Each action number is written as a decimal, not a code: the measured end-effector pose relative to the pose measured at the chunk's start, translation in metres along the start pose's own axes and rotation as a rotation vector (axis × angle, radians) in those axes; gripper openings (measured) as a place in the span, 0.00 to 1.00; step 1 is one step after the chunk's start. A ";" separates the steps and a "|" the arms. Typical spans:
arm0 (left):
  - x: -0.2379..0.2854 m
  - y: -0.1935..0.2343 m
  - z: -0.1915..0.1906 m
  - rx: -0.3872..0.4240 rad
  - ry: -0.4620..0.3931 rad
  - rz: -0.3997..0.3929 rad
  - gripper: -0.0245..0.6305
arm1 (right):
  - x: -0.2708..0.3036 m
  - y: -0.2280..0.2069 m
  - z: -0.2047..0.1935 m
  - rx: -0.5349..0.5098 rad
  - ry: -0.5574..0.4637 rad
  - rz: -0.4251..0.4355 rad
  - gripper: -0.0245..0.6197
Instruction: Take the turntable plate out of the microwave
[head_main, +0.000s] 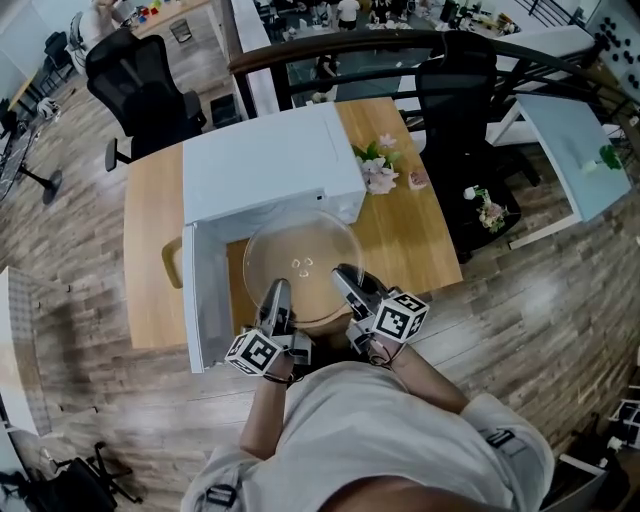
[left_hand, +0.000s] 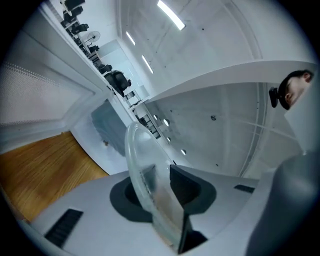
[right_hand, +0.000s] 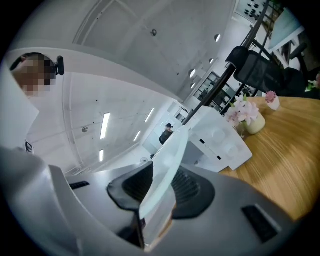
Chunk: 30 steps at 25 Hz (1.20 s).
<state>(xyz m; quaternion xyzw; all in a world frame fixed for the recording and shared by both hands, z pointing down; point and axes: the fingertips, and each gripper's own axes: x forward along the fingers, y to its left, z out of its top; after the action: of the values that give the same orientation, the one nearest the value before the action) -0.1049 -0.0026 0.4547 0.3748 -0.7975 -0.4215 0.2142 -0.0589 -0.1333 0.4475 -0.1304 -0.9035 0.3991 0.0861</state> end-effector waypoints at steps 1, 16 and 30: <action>-0.001 -0.006 0.003 0.009 -0.009 -0.004 0.21 | -0.001 0.004 0.004 -0.005 -0.006 0.012 0.22; 0.029 -0.056 0.040 0.087 -0.069 -0.117 0.21 | 0.007 0.034 0.067 -0.096 -0.109 0.077 0.22; 0.033 -0.060 0.037 0.074 -0.063 -0.129 0.21 | 0.004 0.034 0.072 -0.110 -0.120 0.076 0.22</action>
<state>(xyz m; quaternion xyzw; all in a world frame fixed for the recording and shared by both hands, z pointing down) -0.1251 -0.0314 0.3850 0.4195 -0.7930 -0.4164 0.1475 -0.0761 -0.1606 0.3747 -0.1448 -0.9221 0.3588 0.0092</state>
